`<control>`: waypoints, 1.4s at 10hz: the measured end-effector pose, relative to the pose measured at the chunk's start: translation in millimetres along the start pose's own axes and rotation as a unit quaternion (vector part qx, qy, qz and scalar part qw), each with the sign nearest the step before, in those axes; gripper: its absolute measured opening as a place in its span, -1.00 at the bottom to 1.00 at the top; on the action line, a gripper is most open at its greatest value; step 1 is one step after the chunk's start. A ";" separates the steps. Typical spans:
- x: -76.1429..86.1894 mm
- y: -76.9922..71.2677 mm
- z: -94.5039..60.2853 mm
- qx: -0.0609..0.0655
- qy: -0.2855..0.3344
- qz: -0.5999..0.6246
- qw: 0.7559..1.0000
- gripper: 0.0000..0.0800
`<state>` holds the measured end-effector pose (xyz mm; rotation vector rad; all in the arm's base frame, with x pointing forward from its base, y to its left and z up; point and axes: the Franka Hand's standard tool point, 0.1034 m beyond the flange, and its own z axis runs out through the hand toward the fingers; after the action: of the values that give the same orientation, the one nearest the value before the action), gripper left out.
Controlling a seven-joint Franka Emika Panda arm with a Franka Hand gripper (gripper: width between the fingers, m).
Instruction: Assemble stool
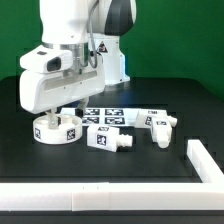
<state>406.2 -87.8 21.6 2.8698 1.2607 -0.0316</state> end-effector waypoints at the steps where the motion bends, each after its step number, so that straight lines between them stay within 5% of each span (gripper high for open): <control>1: 0.0 0.0 0.0 0.000 0.000 0.000 1.000 -0.04; 3: -0.1 -0.1 0.1 0.000 0.000 0.000 1.000 -0.83; 6: 7.3 3.1 0.6 0.000 0.000 0.007 1.000 -0.95; 8: 33.5 20.9 -5.6 -0.003 0.000 -0.006 1.000 -0.95; 10: 50.5 37.5 -22.8 0.016 -0.023 -0.040 0.999 -0.95; 11: 61.7 46.6 -30.4 0.008 -0.025 -0.089 0.996 -0.95; 14: 60.3 44.5 -28.0 0.012 -0.025 -0.100 0.995 -0.95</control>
Offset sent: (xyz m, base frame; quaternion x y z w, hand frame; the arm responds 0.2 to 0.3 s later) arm 0.0000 0.0000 0.0000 0.0000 0.0000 0.0000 1.0000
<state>480.2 -73.1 48.2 2.7321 1.5413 -0.1197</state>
